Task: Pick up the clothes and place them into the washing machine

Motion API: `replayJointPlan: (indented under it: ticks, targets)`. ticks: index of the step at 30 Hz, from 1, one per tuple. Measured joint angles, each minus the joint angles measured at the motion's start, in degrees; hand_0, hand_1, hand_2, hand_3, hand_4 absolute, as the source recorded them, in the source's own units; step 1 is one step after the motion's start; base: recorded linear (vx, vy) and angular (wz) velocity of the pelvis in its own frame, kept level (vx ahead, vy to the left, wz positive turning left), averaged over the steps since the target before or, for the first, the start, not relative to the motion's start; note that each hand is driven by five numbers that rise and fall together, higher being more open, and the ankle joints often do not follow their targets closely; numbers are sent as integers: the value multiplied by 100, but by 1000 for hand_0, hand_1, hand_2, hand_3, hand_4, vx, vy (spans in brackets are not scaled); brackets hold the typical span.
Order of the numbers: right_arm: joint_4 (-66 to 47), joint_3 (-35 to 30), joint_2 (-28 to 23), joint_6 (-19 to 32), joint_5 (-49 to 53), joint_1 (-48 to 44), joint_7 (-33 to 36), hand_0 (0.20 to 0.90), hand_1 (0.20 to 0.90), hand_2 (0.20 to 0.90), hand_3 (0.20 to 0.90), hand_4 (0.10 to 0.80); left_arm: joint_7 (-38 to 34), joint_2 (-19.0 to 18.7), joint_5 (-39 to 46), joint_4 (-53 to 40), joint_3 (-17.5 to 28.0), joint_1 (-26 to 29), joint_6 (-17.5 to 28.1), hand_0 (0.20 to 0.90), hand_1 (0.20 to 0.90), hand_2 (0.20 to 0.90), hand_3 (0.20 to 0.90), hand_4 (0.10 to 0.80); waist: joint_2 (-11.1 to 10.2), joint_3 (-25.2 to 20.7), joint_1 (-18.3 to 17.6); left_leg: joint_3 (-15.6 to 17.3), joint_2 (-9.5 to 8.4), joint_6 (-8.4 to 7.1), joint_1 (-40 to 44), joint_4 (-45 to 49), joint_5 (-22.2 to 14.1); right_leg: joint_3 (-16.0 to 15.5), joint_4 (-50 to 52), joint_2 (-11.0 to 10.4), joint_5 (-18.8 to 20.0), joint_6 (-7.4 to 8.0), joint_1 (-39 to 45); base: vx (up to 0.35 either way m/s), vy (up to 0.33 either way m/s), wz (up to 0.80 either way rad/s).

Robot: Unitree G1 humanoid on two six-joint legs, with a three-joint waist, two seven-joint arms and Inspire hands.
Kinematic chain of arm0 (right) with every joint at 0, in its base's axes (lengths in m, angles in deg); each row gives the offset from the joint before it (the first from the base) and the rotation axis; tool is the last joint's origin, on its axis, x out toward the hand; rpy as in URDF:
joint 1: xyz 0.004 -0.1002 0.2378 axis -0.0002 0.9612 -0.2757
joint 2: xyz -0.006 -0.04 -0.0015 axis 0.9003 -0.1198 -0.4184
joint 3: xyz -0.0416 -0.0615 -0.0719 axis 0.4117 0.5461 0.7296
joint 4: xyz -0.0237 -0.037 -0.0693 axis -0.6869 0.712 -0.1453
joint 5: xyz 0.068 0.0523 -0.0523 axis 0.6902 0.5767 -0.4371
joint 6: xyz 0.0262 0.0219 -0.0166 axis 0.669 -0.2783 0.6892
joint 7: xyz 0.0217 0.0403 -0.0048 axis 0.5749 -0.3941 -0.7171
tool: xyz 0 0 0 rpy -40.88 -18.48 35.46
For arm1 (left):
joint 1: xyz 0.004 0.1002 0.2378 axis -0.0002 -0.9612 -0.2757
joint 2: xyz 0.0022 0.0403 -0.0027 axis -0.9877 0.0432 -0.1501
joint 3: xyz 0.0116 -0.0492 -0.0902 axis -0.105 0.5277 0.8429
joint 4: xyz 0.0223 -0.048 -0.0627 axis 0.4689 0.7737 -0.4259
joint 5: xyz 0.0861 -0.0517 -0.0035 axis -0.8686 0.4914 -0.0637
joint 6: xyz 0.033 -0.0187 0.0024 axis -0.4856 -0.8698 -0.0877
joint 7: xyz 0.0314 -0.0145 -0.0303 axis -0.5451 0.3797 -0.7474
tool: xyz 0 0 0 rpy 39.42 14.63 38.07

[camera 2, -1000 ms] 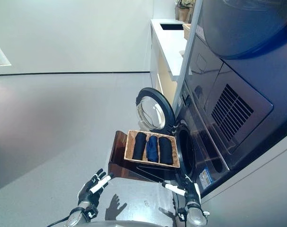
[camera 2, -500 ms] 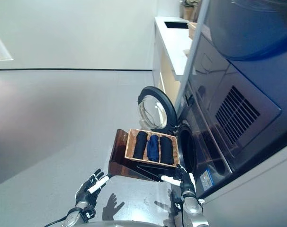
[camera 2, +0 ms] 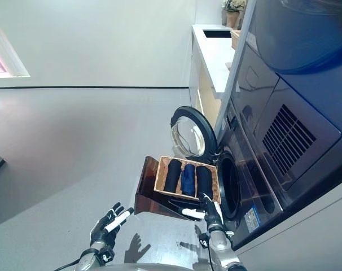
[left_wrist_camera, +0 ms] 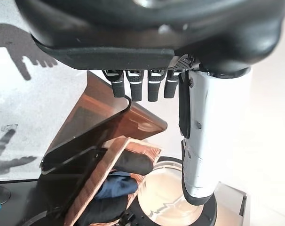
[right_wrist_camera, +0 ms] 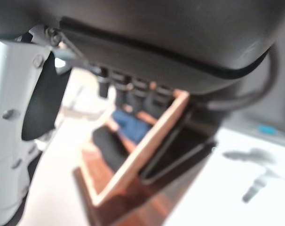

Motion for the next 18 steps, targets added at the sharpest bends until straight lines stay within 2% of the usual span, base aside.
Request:
replayJointPlan:
  ticks: [11,18]
  targets:
    - [227,598,9,-130,-539,-305,-127,900,900,900,900,800,3,-2,-18,2,-52,-41,-7,900,900,900,900,800,60,-103,159,-87,5,-12,-5,0,24,-105,-1,4,-7,-11,28,-5,-1,3]
    - [249,653,45,-146,-548,-447,-142,900,900,900,900,800,2,-4,-14,3,-48,-47,-9,900,900,900,900,800,67,-105,182,-130,5,-12,-18,0,32,-134,0,5,-11,-15,38,-9,3,2]
